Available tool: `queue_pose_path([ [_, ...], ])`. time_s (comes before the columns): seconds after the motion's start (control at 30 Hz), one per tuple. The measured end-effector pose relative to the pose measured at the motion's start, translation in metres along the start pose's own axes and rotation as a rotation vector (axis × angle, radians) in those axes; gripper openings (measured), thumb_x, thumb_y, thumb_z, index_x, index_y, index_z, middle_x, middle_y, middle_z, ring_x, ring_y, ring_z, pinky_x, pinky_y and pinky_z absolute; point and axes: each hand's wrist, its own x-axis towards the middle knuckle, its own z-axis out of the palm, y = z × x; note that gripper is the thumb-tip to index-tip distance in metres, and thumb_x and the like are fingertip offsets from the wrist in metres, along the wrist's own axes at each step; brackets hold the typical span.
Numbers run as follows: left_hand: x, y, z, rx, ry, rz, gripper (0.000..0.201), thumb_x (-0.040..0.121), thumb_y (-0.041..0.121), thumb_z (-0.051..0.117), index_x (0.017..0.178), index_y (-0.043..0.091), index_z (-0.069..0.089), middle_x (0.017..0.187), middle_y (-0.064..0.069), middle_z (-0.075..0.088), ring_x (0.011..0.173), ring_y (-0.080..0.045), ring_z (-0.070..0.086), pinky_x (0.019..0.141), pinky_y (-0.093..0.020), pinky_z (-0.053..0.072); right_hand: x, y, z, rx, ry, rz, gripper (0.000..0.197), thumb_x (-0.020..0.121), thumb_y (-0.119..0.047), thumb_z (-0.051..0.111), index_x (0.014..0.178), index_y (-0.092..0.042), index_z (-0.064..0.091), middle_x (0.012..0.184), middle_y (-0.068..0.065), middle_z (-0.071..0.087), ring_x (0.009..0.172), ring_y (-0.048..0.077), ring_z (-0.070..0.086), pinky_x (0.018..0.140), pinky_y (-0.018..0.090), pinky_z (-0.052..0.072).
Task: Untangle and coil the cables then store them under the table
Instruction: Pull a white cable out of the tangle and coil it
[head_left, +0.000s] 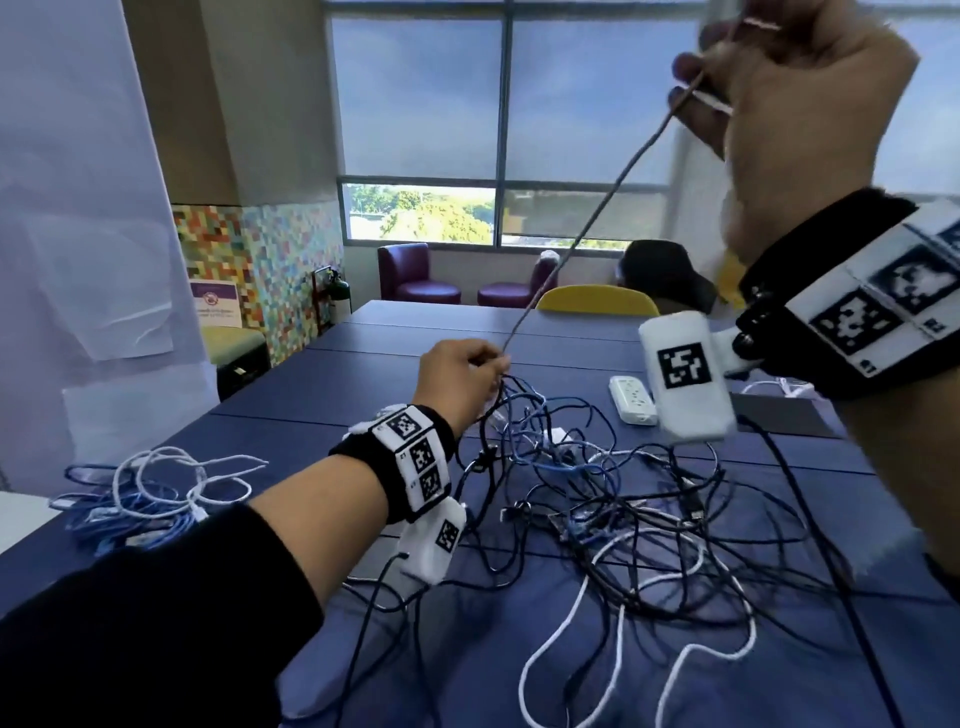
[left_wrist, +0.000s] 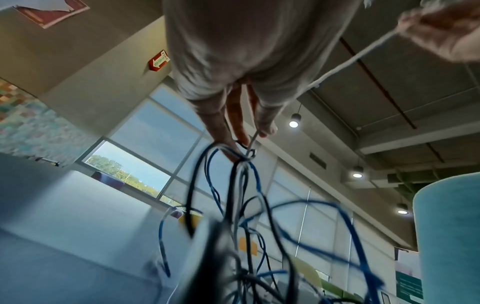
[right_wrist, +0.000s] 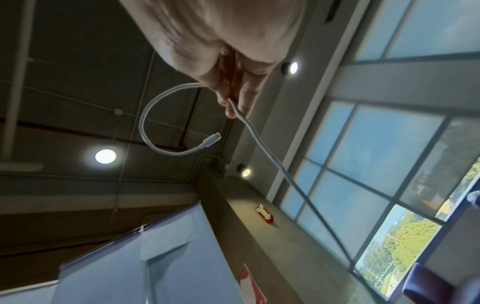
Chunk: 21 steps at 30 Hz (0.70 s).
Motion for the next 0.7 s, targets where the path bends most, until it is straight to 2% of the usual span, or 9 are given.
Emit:
queue_pose_path([
  [0.1, 0.009, 0.02, -0.002, -0.152, 0.096, -0.008, 0.005, 0.087, 0.005, 0.068, 0.084, 0.008, 0.071, 0.071, -0.005, 0.064, 0.056, -0.022, 0.058, 0.06, -0.031, 0.058, 0.01, 0.008, -0.028, -0.013, 0.113, 0.058, 0.024, 0.082, 0.014, 0.052, 0.095, -0.003, 0.064, 0.082, 0.014, 0.067, 0.07, 0.026, 0.069, 0.069, 0.039, 0.06],
  [0.23, 0.028, 0.042, -0.011, -0.211, 0.17, 0.036, 0.008, 0.09, 0.006, 0.065, 0.09, 0.011, 0.072, 0.08, -0.006, 0.069, 0.068, -0.02, 0.062, 0.063, -0.031, 0.059, 0.007, 0.039, -0.059, -0.187, 0.17, 0.268, 0.026, 0.086, 0.012, 0.05, 0.086, -0.012, 0.06, 0.076, 0.011, 0.063, 0.061, 0.02, 0.065, 0.063, 0.034, 0.059],
  [0.33, 0.036, 0.057, -0.015, -0.249, 0.21, 0.1, 0.011, 0.089, 0.006, 0.066, 0.087, 0.015, 0.072, 0.081, -0.007, 0.072, 0.074, -0.024, 0.067, 0.07, -0.041, 0.061, -0.014, 0.059, -0.074, -0.413, 0.064, 0.425, 0.026, 0.088, 0.013, 0.054, 0.085, -0.013, 0.058, 0.076, 0.008, 0.062, 0.058, 0.018, 0.067, 0.05, 0.028, 0.057],
  [0.37, 0.036, 0.063, -0.016, -0.249, 0.219, 0.118, 0.013, 0.089, 0.006, 0.067, 0.084, 0.017, 0.072, 0.081, -0.009, 0.072, 0.075, -0.027, 0.068, 0.07, -0.044, 0.061, -0.023, 0.067, -0.077, -0.489, 0.017, 0.477, 0.024, 0.087, 0.015, 0.056, 0.089, -0.01, 0.059, 0.078, 0.007, 0.06, 0.059, 0.021, 0.066, 0.049, 0.028, 0.059],
  [0.43, 0.037, 0.074, -0.02, -0.256, 0.225, 0.165, 0.017, 0.088, 0.005, 0.068, 0.08, 0.02, 0.072, 0.08, -0.01, 0.073, 0.074, -0.031, 0.069, 0.069, -0.048, 0.06, -0.039, 0.081, -0.082, -0.595, -0.069, 0.6, 0.028, 0.088, 0.013, 0.059, 0.11, -0.002, 0.055, 0.088, 0.013, 0.059, 0.059, 0.025, 0.062, 0.048, 0.033, 0.059],
  [0.47, 0.038, 0.078, -0.022, -0.252, 0.222, 0.19, 0.02, 0.087, 0.005, 0.068, 0.077, 0.022, 0.073, 0.077, -0.008, 0.073, 0.071, -0.03, 0.068, 0.067, -0.047, 0.06, -0.047, 0.087, -0.083, -0.626, -0.111, 0.667, 0.033, 0.088, 0.01, 0.061, 0.118, -0.001, 0.051, 0.092, 0.019, 0.059, 0.057, 0.027, 0.06, 0.045, 0.034, 0.058],
  [0.53, 0.039, 0.088, -0.024, -0.193, 0.214, 0.246, 0.023, 0.085, 0.007, 0.07, 0.073, 0.027, 0.073, 0.07, -0.001, 0.072, 0.062, -0.021, 0.064, 0.064, -0.042, 0.059, -0.057, 0.095, -0.083, -0.698, -0.215, 0.77, 0.029, 0.089, 0.0, 0.066, 0.114, 0.001, 0.052, 0.084, 0.026, 0.061, 0.052, 0.028, 0.059, 0.04, 0.032, 0.055],
  [0.6, 0.039, 0.095, -0.025, -0.131, 0.18, 0.301, 0.019, 0.081, 0.012, 0.072, 0.071, 0.029, 0.075, 0.064, 0.007, 0.07, 0.058, -0.014, 0.061, 0.066, -0.039, 0.057, -0.062, 0.094, -0.082, -0.844, -0.373, 0.775, 0.015, 0.089, -0.009, 0.068, 0.096, 0.001, 0.06, 0.072, 0.024, 0.067, 0.049, 0.03, 0.062, 0.041, 0.031, 0.054],
  [0.7, 0.037, 0.101, -0.022, -0.084, 0.079, 0.322, 0.011, 0.078, 0.018, 0.072, 0.07, 0.025, 0.075, 0.06, 0.012, 0.067, 0.062, -0.013, 0.063, 0.072, -0.039, 0.058, -0.059, 0.085, -0.072, -1.123, -0.521, 0.491, 0.011, 0.087, -0.013, 0.063, 0.082, -0.005, 0.069, 0.071, 0.014, 0.072, 0.058, 0.028, 0.069, 0.055, 0.037, 0.059],
])
